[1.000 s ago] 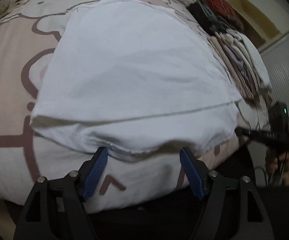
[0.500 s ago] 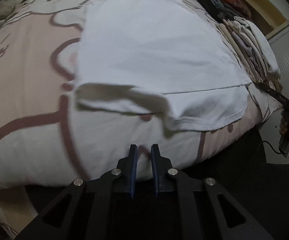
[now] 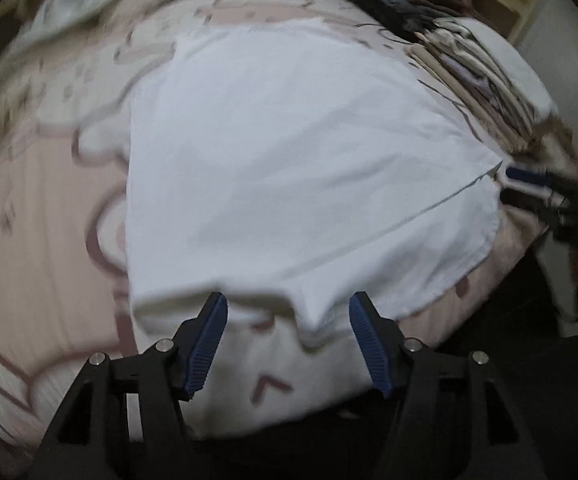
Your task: Fold clothes
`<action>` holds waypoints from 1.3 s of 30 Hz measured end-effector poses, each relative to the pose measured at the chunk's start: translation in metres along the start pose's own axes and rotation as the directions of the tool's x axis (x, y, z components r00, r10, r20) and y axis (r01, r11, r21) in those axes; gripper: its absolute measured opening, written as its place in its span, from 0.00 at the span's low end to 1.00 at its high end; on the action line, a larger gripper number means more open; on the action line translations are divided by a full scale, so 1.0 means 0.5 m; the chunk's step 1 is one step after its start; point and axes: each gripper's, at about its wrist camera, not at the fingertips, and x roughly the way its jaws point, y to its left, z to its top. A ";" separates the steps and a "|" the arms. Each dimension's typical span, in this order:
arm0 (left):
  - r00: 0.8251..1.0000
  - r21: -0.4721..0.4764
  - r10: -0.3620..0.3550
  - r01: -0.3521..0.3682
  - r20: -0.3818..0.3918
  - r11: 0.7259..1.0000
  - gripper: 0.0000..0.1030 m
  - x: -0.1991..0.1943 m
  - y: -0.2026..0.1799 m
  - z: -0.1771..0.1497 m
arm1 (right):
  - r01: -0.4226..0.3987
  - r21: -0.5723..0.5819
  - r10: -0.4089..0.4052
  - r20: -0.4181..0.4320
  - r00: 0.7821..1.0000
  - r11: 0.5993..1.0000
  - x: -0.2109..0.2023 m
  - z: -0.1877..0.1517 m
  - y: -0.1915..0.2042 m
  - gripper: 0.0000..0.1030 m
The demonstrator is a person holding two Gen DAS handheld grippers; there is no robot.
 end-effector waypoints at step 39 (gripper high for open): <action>0.992 0.117 0.001 -0.015 0.125 0.993 0.04 -0.062 0.003 0.067 | -0.313 0.548 0.293 0.126 0.948 0.776 -0.008 -0.042 -0.173 0.42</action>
